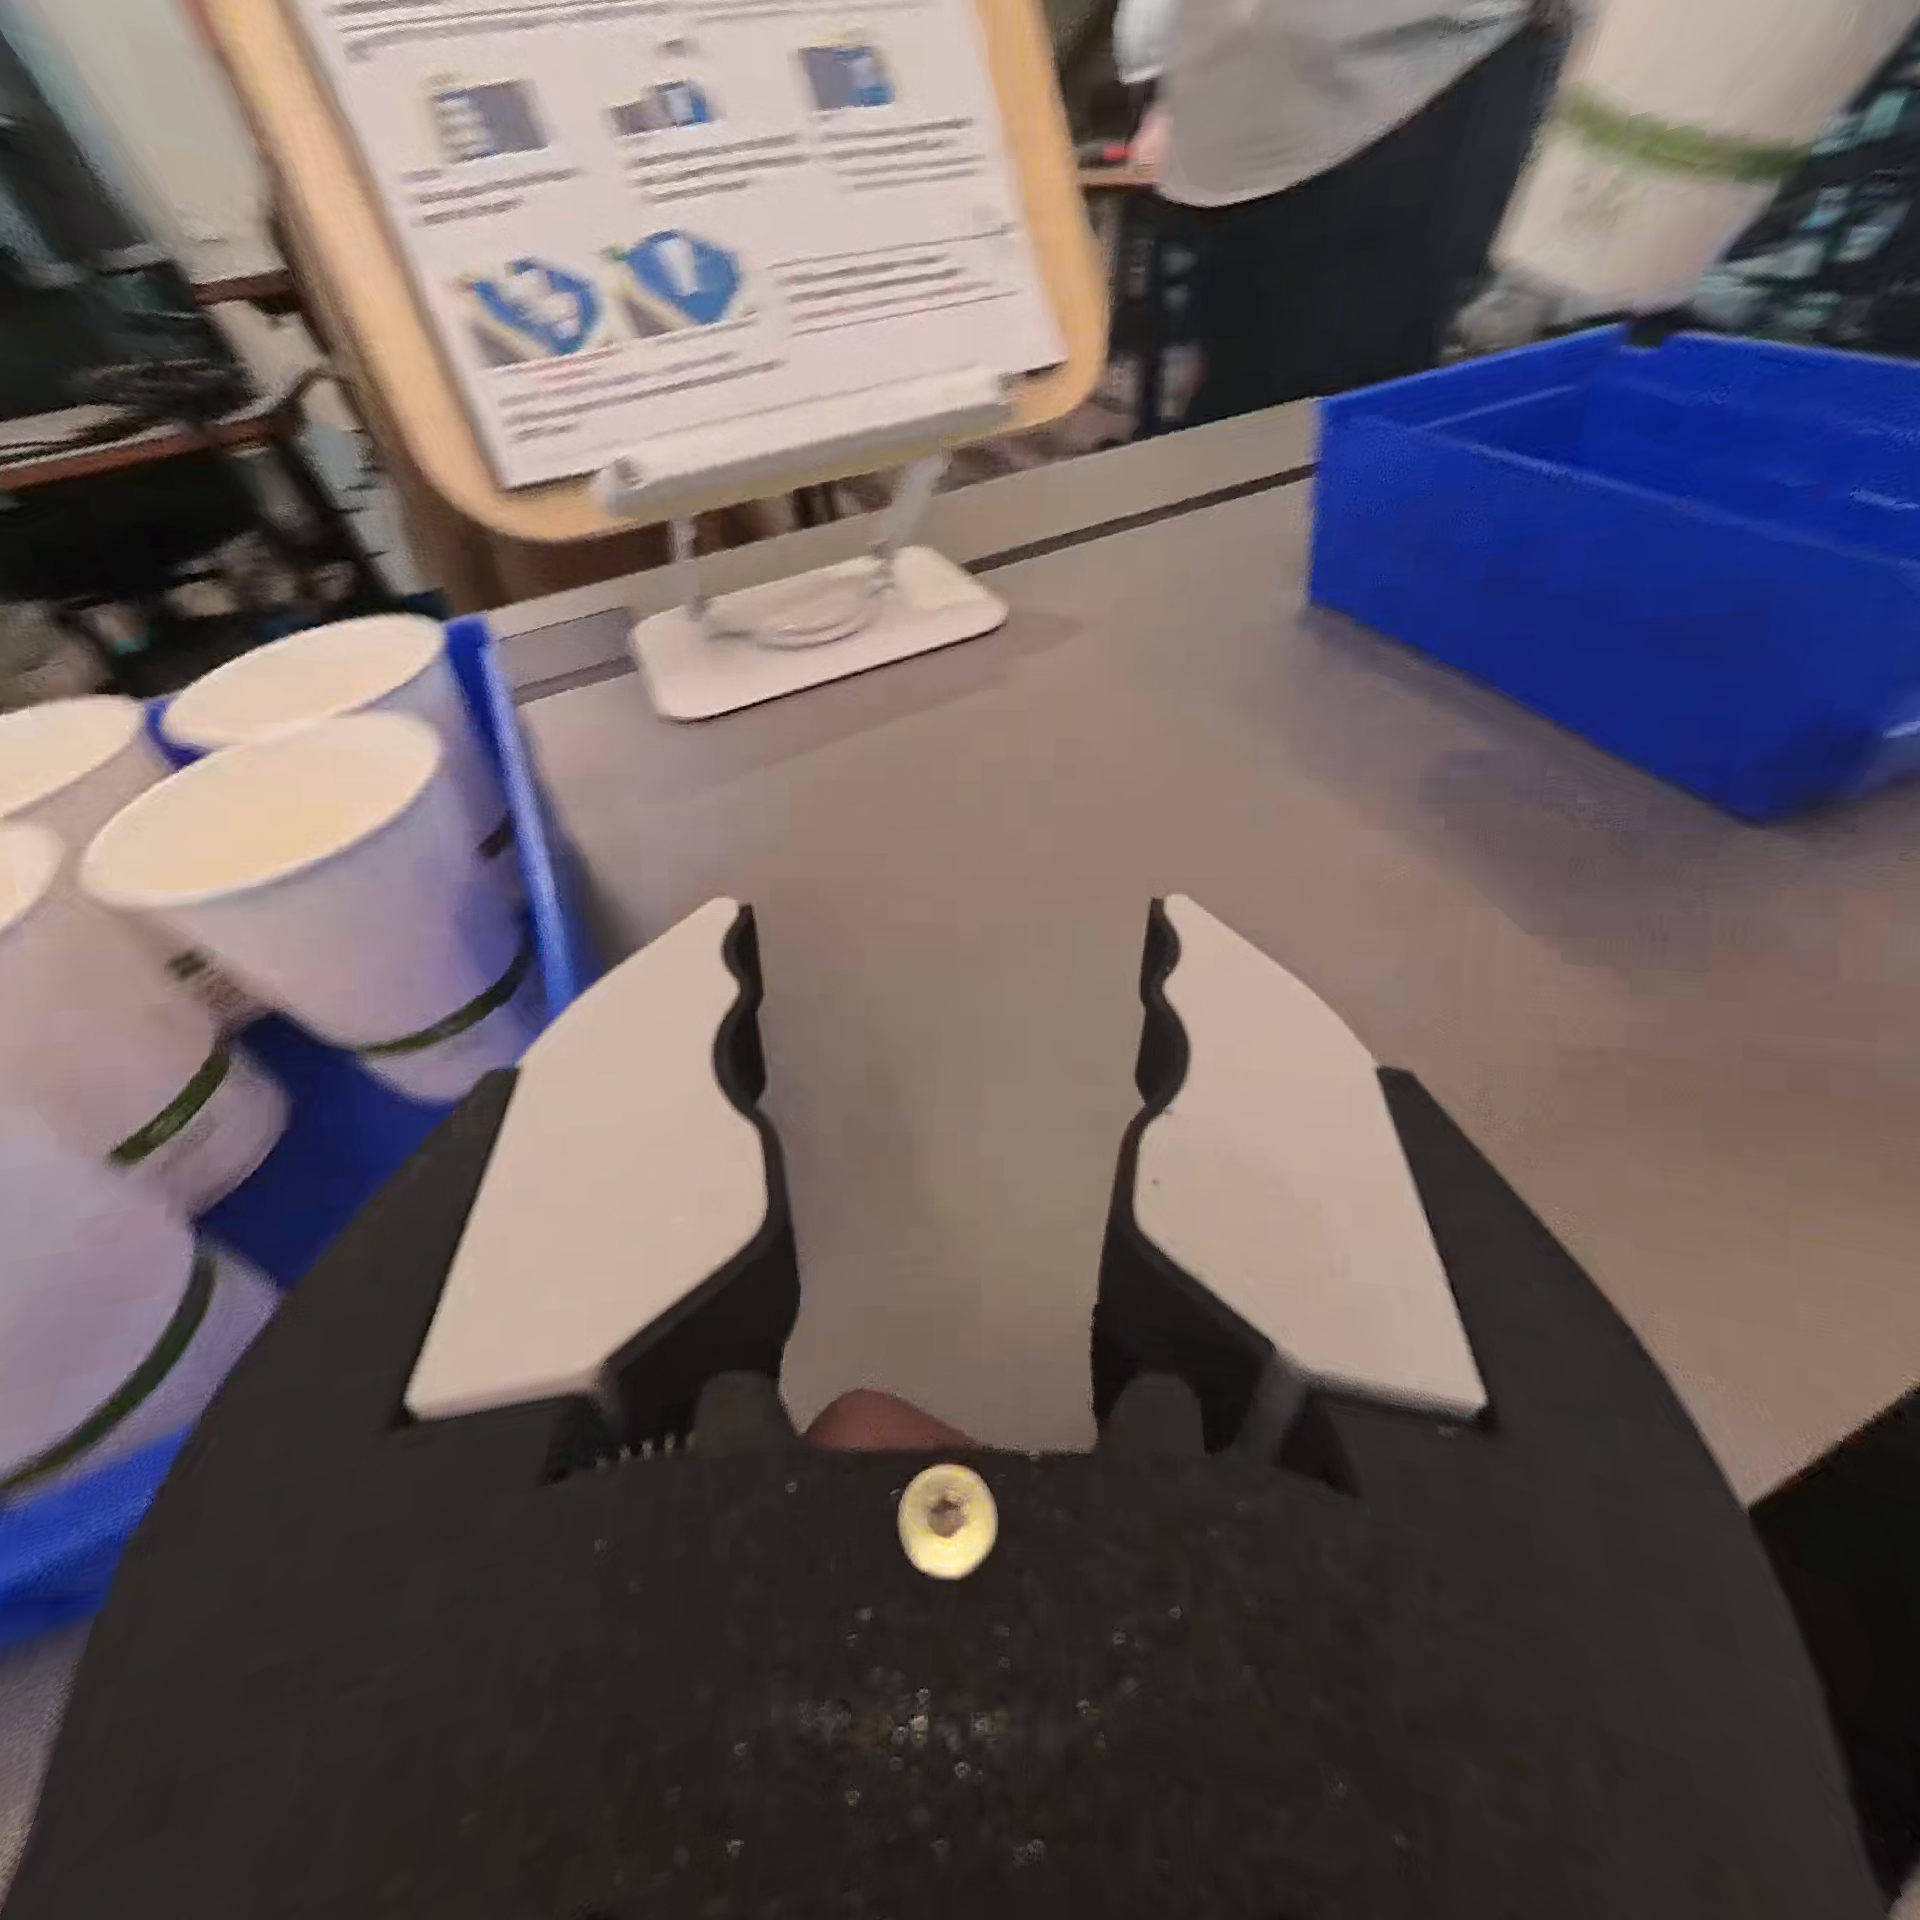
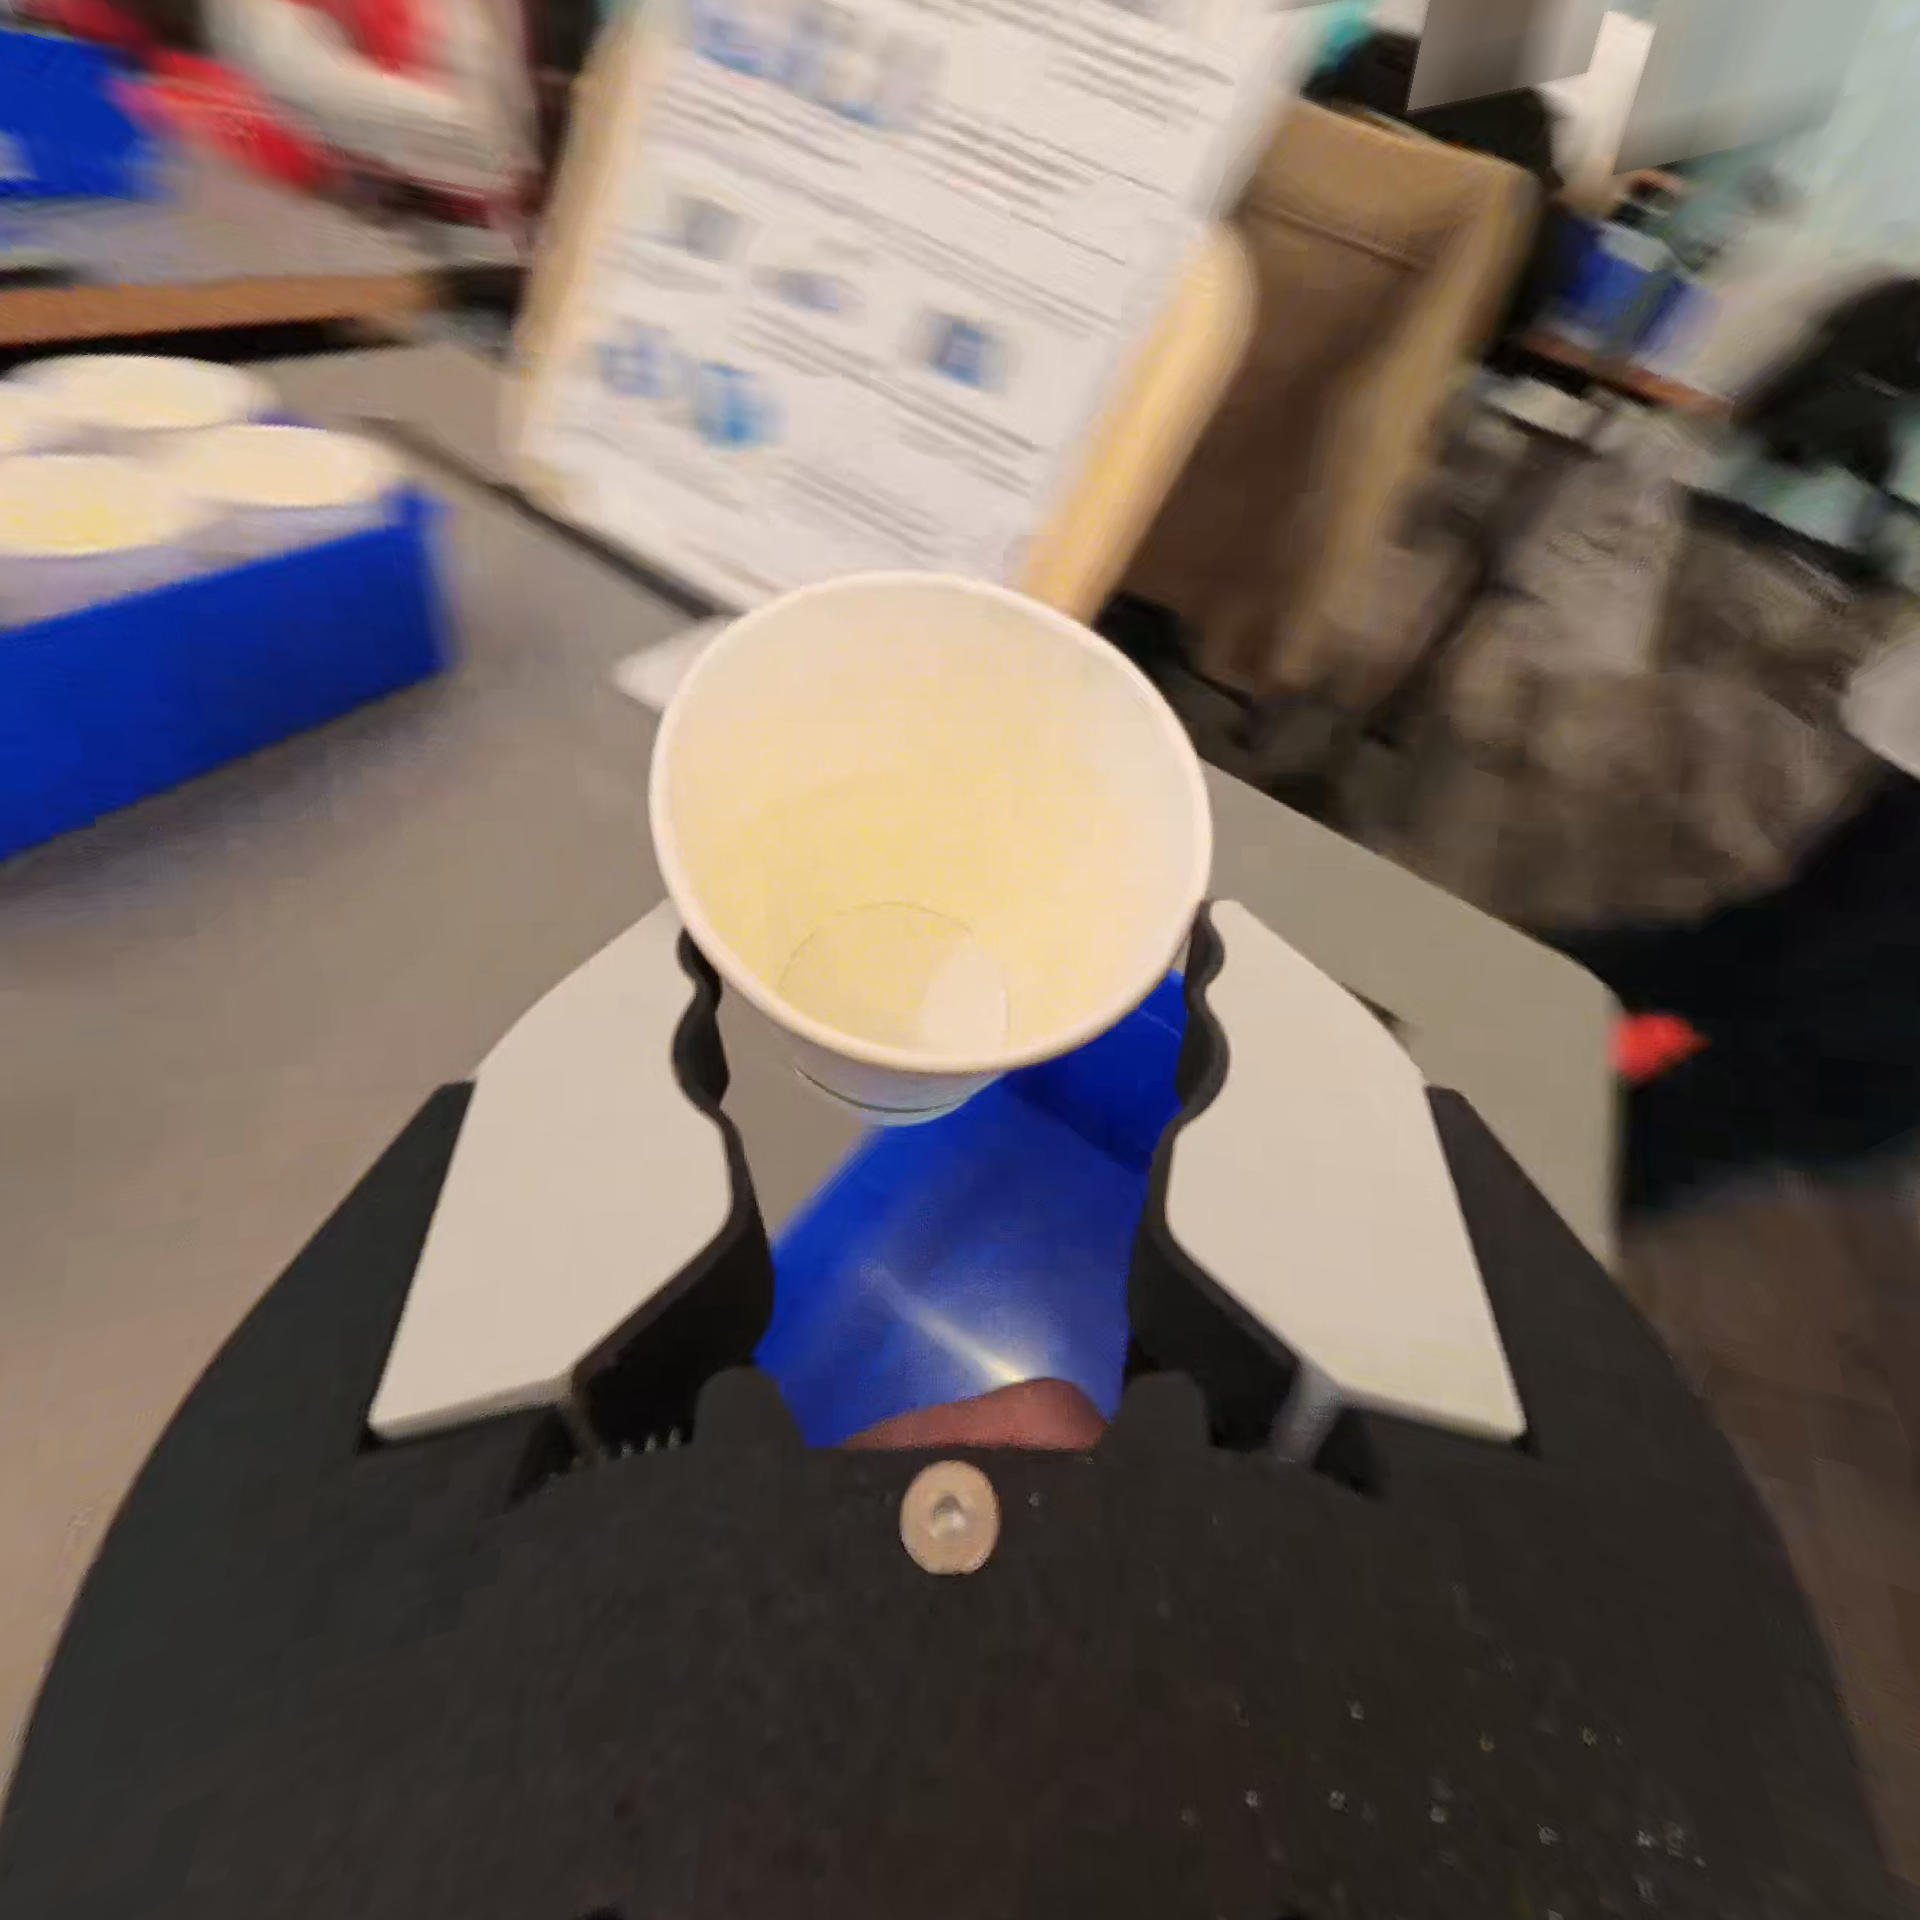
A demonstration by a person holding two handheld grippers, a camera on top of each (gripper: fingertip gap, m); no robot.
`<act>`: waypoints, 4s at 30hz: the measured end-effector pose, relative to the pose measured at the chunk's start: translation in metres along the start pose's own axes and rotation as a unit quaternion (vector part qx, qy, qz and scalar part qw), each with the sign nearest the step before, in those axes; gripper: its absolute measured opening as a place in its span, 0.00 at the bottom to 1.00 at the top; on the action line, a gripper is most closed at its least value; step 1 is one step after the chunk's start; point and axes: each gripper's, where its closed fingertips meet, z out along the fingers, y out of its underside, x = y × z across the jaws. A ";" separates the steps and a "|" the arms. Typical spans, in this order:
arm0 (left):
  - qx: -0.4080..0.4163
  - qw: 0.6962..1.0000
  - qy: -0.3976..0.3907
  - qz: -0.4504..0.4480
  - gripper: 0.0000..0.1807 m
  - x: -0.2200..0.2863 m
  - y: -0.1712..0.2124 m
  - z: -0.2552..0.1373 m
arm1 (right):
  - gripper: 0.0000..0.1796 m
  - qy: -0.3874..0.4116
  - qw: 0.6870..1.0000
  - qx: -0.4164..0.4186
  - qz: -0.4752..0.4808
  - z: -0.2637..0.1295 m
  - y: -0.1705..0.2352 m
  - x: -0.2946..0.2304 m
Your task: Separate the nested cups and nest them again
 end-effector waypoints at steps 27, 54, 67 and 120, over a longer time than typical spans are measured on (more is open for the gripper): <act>-0.058 0.988 -0.007 -0.141 0.41 -0.011 0.035 0.000 | 0.52 0.201 0.954 -0.177 0.132 0.018 0.180 0.066; -0.101 0.928 -0.330 -0.142 0.44 -0.234 0.080 -0.018 | 0.45 -0.156 0.980 -0.045 0.118 -0.016 0.100 -0.253; -0.031 0.995 -0.078 -0.051 0.42 -0.165 -0.019 -0.076 | 0.44 -0.283 0.958 -0.013 0.038 -0.032 0.065 -0.238; -0.056 0.979 0.129 -0.150 0.40 0.034 0.044 -0.012 | 0.48 0.117 0.968 -0.117 0.187 0.020 0.142 0.079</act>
